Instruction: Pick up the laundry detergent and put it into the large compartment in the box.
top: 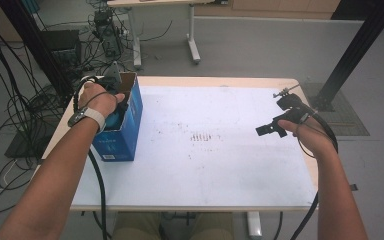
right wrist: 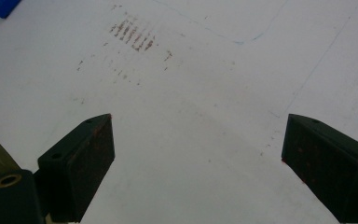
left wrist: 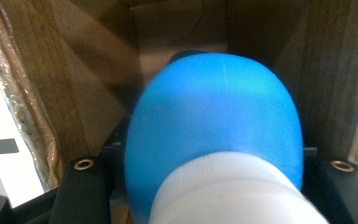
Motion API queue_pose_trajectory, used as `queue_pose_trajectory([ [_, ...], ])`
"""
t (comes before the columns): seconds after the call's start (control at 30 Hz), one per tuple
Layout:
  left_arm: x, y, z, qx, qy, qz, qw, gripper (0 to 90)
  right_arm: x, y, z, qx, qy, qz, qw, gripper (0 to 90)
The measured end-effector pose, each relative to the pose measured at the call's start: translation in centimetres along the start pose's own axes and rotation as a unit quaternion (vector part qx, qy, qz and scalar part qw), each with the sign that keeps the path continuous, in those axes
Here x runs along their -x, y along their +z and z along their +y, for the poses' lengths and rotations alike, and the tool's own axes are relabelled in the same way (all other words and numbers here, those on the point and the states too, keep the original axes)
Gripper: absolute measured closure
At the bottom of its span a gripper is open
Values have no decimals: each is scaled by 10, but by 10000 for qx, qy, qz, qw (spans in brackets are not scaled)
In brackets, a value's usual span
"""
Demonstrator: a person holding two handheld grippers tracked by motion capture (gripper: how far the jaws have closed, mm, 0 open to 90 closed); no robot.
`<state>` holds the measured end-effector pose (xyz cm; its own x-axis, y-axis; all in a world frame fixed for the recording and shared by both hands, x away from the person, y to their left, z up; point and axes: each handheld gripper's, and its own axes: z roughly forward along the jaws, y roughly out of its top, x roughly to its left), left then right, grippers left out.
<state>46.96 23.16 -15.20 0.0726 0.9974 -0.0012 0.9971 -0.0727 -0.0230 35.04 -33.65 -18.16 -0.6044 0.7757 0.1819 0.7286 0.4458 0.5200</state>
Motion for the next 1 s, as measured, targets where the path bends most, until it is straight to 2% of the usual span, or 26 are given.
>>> queue_pose_trajectory([
  [1.0,0,1,-2,-5,27,10,10000,384,-4,-4,2,8,-22,-27,10000,91],
])
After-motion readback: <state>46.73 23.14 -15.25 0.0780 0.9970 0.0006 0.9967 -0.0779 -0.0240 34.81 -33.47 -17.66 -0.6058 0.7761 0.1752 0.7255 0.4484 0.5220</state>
